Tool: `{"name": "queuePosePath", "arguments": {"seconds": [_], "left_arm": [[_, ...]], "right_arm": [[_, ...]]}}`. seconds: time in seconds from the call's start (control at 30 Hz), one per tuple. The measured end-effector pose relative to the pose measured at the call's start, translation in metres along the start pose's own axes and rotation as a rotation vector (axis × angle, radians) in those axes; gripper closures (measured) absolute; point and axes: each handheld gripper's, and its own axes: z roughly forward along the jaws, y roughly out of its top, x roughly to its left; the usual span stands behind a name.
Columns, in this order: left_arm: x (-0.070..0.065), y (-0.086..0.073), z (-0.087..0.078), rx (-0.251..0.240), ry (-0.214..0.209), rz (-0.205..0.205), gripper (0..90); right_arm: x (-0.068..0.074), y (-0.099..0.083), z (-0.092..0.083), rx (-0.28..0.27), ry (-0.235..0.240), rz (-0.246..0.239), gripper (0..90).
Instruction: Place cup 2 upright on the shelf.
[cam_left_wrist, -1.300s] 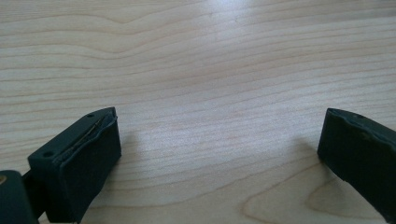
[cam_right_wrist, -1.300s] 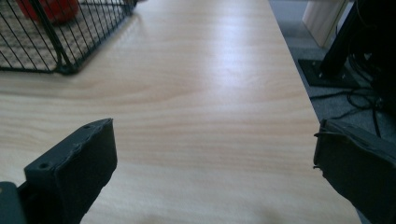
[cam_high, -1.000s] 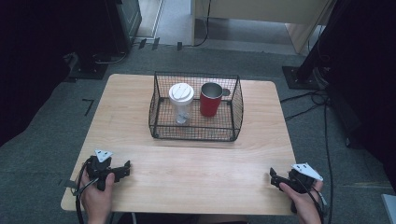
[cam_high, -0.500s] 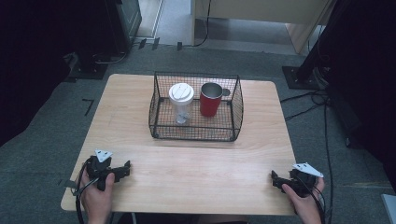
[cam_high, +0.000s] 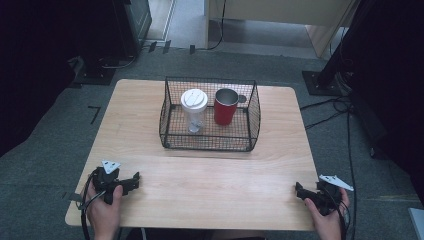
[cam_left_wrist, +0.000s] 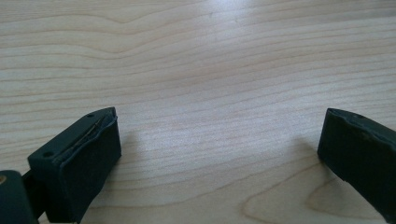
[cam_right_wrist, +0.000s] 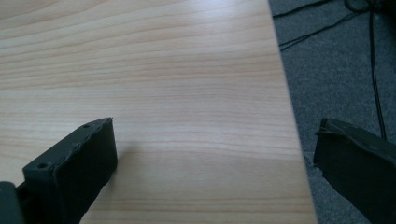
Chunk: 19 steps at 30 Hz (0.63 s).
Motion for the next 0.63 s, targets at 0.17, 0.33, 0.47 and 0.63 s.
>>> {"name": "queuePosePath", "arguments": {"seconds": [0.17,0.33,0.47,0.63], "left_arm": [[0.0,0.0,0.0,0.0,0.0,0.0,0.0],[0.0,0.0,0.0,0.0,0.0,0.0,0.0],[0.0,0.0,0.0,0.0,0.0,-0.001,0.0],[0.0,0.0,0.0,0.0,-0.001,-0.001,0.0]], "right_arm": [[0.0013,0.0,0.0002,0.001,0.005,-0.007,0.0],[0.0008,0.0,0.0001,-0.002,-0.005,0.0,0.0],[0.0003,0.0,0.0001,-0.004,-0.015,0.01,0.0],[0.0012,-0.0002,-0.0004,-0.009,-0.029,0.006,0.0]]}}
